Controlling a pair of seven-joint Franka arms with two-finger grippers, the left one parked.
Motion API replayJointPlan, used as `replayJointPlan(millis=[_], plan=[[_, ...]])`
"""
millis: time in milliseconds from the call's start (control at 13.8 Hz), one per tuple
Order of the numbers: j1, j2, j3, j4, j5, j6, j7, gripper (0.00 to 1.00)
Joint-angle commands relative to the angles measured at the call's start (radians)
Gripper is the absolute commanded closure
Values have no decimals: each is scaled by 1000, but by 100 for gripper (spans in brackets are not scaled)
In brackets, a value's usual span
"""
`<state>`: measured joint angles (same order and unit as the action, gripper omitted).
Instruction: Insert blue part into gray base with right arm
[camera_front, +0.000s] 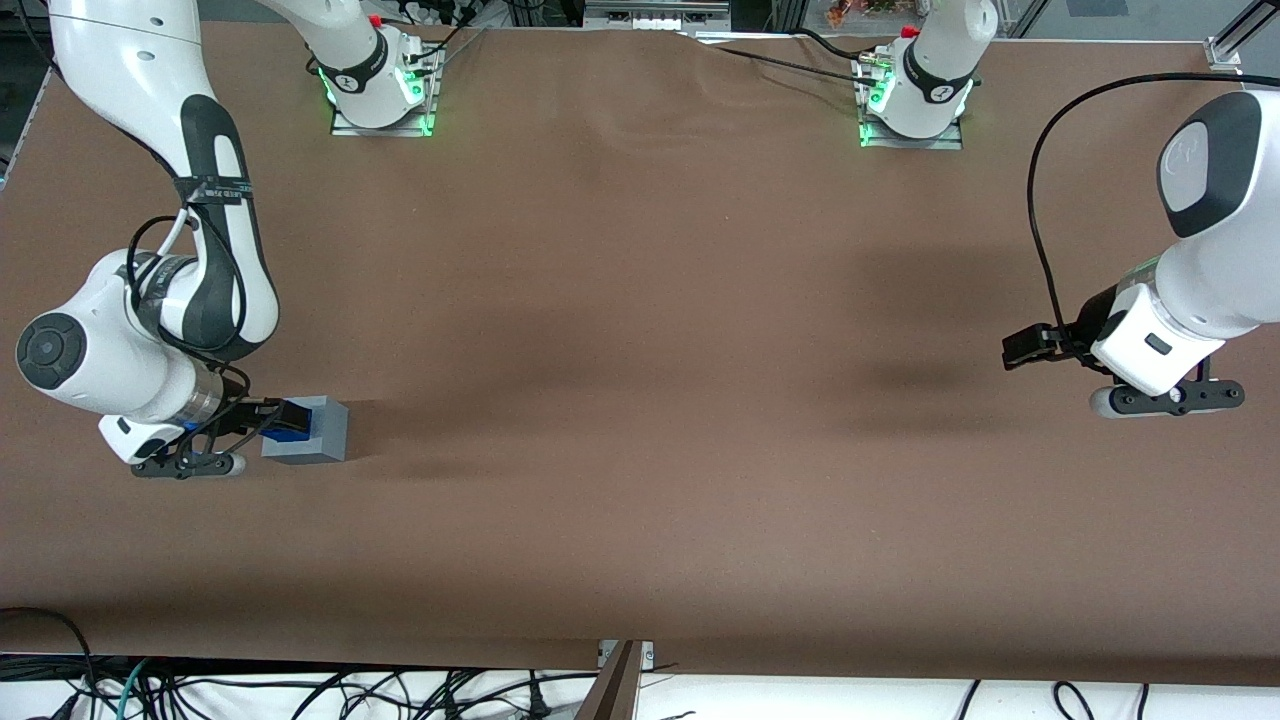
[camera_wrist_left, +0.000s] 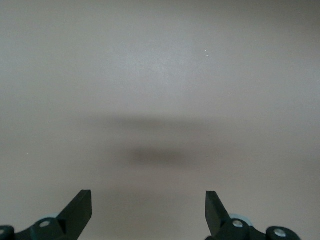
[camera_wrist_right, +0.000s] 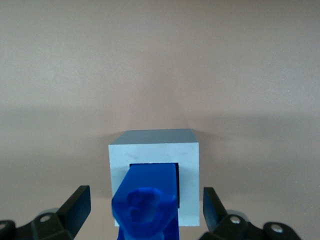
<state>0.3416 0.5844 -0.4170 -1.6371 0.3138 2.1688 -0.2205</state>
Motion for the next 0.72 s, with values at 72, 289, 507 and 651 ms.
replayJointPlan(millis=[72,289,507,651], plan=[[0,-70,3,28,8,-114,16,1],[7,-194,-8,37,-27,-278,30,1],[11,-377,10,33,-145,-429,127,1],[11,-469,11,26,-170,-519,141,1]])
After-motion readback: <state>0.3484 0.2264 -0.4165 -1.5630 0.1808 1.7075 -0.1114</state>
